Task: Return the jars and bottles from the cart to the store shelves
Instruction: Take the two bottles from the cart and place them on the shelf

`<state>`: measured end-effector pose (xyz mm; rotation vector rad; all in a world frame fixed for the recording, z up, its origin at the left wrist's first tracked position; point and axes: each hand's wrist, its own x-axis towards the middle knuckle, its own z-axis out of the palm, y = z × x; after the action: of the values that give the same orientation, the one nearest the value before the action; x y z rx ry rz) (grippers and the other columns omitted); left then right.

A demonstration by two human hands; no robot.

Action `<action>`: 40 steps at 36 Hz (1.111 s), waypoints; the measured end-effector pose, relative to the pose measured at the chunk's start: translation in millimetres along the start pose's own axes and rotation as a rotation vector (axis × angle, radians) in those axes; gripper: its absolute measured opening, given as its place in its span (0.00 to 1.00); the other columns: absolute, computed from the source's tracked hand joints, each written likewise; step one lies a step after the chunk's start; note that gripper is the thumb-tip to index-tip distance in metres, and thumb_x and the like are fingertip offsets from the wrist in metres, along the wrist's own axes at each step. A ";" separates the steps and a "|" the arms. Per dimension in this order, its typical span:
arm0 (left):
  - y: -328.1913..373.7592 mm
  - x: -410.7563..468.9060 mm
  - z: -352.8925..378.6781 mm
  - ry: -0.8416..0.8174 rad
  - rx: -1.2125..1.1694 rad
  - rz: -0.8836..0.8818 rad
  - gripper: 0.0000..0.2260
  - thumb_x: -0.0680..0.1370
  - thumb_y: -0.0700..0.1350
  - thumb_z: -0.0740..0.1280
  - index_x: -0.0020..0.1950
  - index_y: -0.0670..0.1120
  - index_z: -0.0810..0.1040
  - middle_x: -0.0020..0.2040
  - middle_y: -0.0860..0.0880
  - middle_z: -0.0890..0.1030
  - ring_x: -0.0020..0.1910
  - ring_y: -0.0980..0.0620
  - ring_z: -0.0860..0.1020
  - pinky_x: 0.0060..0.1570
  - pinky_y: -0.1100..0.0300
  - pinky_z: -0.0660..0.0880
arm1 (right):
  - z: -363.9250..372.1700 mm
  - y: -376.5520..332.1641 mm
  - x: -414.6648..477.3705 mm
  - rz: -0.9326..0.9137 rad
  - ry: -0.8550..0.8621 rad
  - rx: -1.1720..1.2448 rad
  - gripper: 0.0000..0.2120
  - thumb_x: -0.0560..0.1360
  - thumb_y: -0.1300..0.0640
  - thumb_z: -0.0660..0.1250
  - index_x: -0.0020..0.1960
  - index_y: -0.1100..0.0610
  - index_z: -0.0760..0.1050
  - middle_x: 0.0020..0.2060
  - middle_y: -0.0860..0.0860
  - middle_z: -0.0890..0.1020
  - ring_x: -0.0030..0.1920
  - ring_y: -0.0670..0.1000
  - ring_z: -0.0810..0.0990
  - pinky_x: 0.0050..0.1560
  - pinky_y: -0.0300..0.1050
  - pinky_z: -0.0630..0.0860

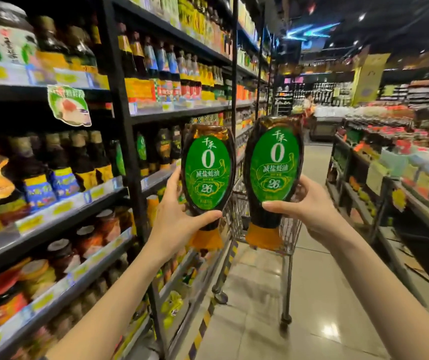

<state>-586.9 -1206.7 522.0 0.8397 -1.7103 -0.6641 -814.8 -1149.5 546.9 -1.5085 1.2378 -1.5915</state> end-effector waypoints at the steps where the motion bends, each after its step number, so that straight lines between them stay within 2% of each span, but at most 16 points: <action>1: -5.7 12.8 11.0 0.019 0.001 -0.013 0.51 0.58 0.57 0.76 0.76 0.54 0.54 0.72 0.56 0.66 0.69 0.58 0.68 0.65 0.52 0.72 | -7.4 7.9 17.9 0.001 -0.018 -0.007 0.24 0.57 0.66 0.77 0.49 0.51 0.76 0.38 0.43 0.86 0.41 0.40 0.84 0.39 0.34 0.79; 5: -26.3 57.2 40.7 0.080 0.016 -0.054 0.51 0.58 0.56 0.76 0.76 0.54 0.54 0.70 0.58 0.66 0.68 0.60 0.67 0.66 0.53 0.71 | -26.9 35.4 84.1 0.009 -0.075 -0.015 0.27 0.53 0.58 0.78 0.50 0.49 0.75 0.46 0.48 0.84 0.49 0.46 0.83 0.50 0.43 0.80; 8: -48.1 88.0 52.9 0.126 0.038 -0.072 0.51 0.59 0.55 0.76 0.76 0.52 0.53 0.72 0.52 0.66 0.70 0.56 0.68 0.66 0.51 0.72 | -31.0 58.0 131.5 0.004 -0.130 0.005 0.28 0.53 0.58 0.78 0.51 0.50 0.75 0.47 0.48 0.84 0.50 0.48 0.82 0.50 0.43 0.80; 10: -63.4 106.4 56.7 0.162 0.063 -0.082 0.50 0.60 0.53 0.77 0.76 0.52 0.53 0.72 0.52 0.66 0.69 0.55 0.69 0.66 0.51 0.72 | -29.6 73.5 162.4 0.001 -0.177 0.033 0.27 0.56 0.62 0.78 0.52 0.51 0.75 0.46 0.48 0.84 0.48 0.44 0.83 0.47 0.39 0.80; 12: -79.7 123.9 58.6 0.198 0.073 -0.100 0.49 0.62 0.47 0.79 0.76 0.52 0.53 0.72 0.50 0.67 0.66 0.55 0.72 0.63 0.57 0.74 | -24.8 88.6 193.2 0.000 -0.230 0.060 0.25 0.57 0.63 0.78 0.51 0.51 0.75 0.45 0.46 0.84 0.45 0.41 0.83 0.43 0.35 0.79; 14: -94.5 139.8 58.1 0.228 0.087 -0.104 0.48 0.64 0.42 0.79 0.76 0.52 0.53 0.70 0.49 0.69 0.64 0.56 0.74 0.59 0.68 0.73 | -16.9 102.1 222.4 -0.005 -0.265 0.072 0.25 0.55 0.59 0.78 0.50 0.50 0.75 0.43 0.44 0.85 0.46 0.42 0.83 0.45 0.36 0.79; 16: -107.4 155.5 55.9 0.262 0.125 -0.094 0.48 0.64 0.41 0.79 0.75 0.53 0.53 0.69 0.51 0.70 0.64 0.58 0.73 0.57 0.73 0.72 | -5.7 115.3 251.2 -0.019 -0.303 0.084 0.26 0.55 0.58 0.78 0.52 0.51 0.76 0.45 0.45 0.85 0.49 0.44 0.83 0.47 0.38 0.79; 19: -127.3 179.3 49.4 0.305 0.161 -0.089 0.46 0.64 0.40 0.78 0.72 0.57 0.54 0.66 0.54 0.70 0.64 0.58 0.73 0.60 0.69 0.72 | 14.3 132.6 291.8 -0.048 -0.365 0.112 0.23 0.58 0.62 0.78 0.51 0.52 0.76 0.45 0.47 0.85 0.48 0.47 0.83 0.45 0.38 0.80; 22: -148.1 205.3 39.8 0.360 0.241 -0.084 0.47 0.64 0.40 0.79 0.74 0.53 0.54 0.60 0.60 0.71 0.60 0.60 0.74 0.59 0.68 0.73 | 38.8 148.4 332.9 -0.088 -0.432 0.138 0.23 0.56 0.61 0.78 0.49 0.52 0.77 0.42 0.46 0.86 0.46 0.45 0.83 0.43 0.36 0.79; 24: -161.3 223.0 30.7 0.398 0.267 -0.084 0.47 0.64 0.40 0.79 0.74 0.52 0.54 0.58 0.63 0.71 0.60 0.58 0.75 0.58 0.68 0.74 | 56.3 155.1 361.2 -0.100 -0.470 0.160 0.24 0.55 0.61 0.78 0.49 0.52 0.77 0.43 0.47 0.86 0.46 0.46 0.84 0.44 0.41 0.79; 26: -173.8 239.0 21.4 0.433 0.264 -0.083 0.47 0.63 0.40 0.79 0.73 0.56 0.54 0.61 0.59 0.72 0.61 0.54 0.76 0.60 0.58 0.76 | 73.1 158.9 387.6 -0.119 -0.519 0.173 0.24 0.57 0.63 0.79 0.50 0.52 0.77 0.44 0.48 0.86 0.47 0.49 0.83 0.48 0.47 0.79; 28: -184.2 254.4 11.8 0.479 0.275 -0.086 0.45 0.63 0.41 0.79 0.68 0.63 0.54 0.63 0.56 0.71 0.62 0.51 0.76 0.60 0.50 0.76 | 89.5 160.9 412.0 -0.136 -0.563 0.203 0.25 0.55 0.60 0.79 0.50 0.52 0.77 0.45 0.46 0.86 0.49 0.47 0.83 0.50 0.42 0.79; 31: -197.6 275.5 -0.6 0.539 0.291 -0.068 0.43 0.64 0.40 0.79 0.62 0.70 0.55 0.61 0.62 0.71 0.62 0.52 0.75 0.60 0.54 0.76 | 113.0 165.2 443.6 -0.156 -0.624 0.240 0.26 0.54 0.60 0.78 0.51 0.53 0.77 0.45 0.47 0.86 0.50 0.47 0.83 0.51 0.40 0.79; 34: -213.5 291.8 -10.6 0.597 0.317 -0.068 0.43 0.65 0.39 0.78 0.62 0.70 0.55 0.63 0.58 0.71 0.63 0.53 0.74 0.60 0.54 0.76 | 135.7 172.0 468.7 -0.172 -0.664 0.267 0.26 0.54 0.61 0.78 0.51 0.54 0.76 0.46 0.48 0.85 0.49 0.46 0.83 0.50 0.40 0.79; 37: -228.4 302.0 -20.0 0.641 0.342 -0.080 0.43 0.65 0.40 0.78 0.68 0.62 0.56 0.66 0.55 0.69 0.65 0.55 0.72 0.62 0.53 0.74 | 157.3 180.7 490.1 -0.184 -0.687 0.282 0.30 0.51 0.58 0.78 0.52 0.54 0.76 0.49 0.51 0.84 0.51 0.50 0.82 0.52 0.45 0.79; 40: -243.0 308.1 -26.7 0.696 0.360 -0.090 0.44 0.65 0.38 0.78 0.70 0.58 0.55 0.64 0.63 0.68 0.66 0.59 0.71 0.64 0.55 0.73 | 176.9 190.0 506.9 -0.185 -0.727 0.301 0.30 0.51 0.58 0.80 0.51 0.51 0.75 0.48 0.51 0.84 0.51 0.50 0.83 0.50 0.45 0.79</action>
<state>-567.3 -1599.5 516.2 1.2317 -1.1651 -0.0803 -755.8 -1715.8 560.2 -1.7943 0.4453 -1.0933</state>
